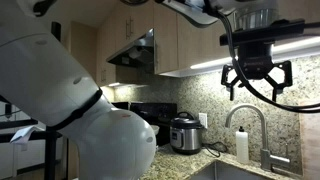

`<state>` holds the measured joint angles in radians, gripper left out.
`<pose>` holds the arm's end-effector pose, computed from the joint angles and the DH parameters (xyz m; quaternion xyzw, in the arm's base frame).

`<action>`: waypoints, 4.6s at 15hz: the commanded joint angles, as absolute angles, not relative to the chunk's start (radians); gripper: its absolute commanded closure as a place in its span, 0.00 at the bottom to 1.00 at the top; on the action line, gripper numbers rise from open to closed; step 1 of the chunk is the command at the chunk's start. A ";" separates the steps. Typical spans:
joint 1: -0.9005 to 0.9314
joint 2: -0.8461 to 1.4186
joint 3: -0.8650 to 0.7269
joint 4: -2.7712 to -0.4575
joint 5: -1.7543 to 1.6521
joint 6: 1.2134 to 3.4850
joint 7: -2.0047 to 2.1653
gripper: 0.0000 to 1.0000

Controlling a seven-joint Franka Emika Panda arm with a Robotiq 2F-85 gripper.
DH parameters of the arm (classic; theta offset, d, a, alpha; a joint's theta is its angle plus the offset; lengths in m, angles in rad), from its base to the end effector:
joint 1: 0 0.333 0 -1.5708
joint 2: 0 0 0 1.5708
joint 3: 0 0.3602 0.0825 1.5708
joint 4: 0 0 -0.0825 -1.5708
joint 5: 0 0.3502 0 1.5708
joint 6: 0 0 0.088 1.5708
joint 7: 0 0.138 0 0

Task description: Open the faucet.

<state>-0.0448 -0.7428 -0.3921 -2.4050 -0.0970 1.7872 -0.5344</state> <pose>0.2470 -0.1634 0.5569 -0.9907 -0.0991 -0.0745 0.0565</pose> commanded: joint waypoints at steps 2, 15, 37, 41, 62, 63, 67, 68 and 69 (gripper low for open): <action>-0.059 -0.738 -0.382 -2.403 -0.088 1.785 -0.543 0.00; -0.059 -0.701 -0.408 -2.399 -0.116 1.862 -0.582 0.00; -0.076 -0.303 -0.420 -2.387 0.085 2.231 -0.731 0.00; -0.042 -0.171 -0.440 -2.321 0.187 2.241 -0.800 0.00; -0.337 0.326 0.078 -2.092 1.186 2.801 -1.594 0.80; -0.341 0.335 0.087 -2.078 1.225 2.798 -1.645 0.87; -0.343 0.377 0.109 -2.033 1.383 2.796 -1.816 1.00; -0.351 0.388 0.120 -2.013 1.467 2.808 -1.885 1.00; -0.352 0.397 0.122 -1.998 1.531 2.812 -1.940 1.00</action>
<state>-0.3232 0.3620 0.0882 -2.0472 1.3639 2.7731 -1.7626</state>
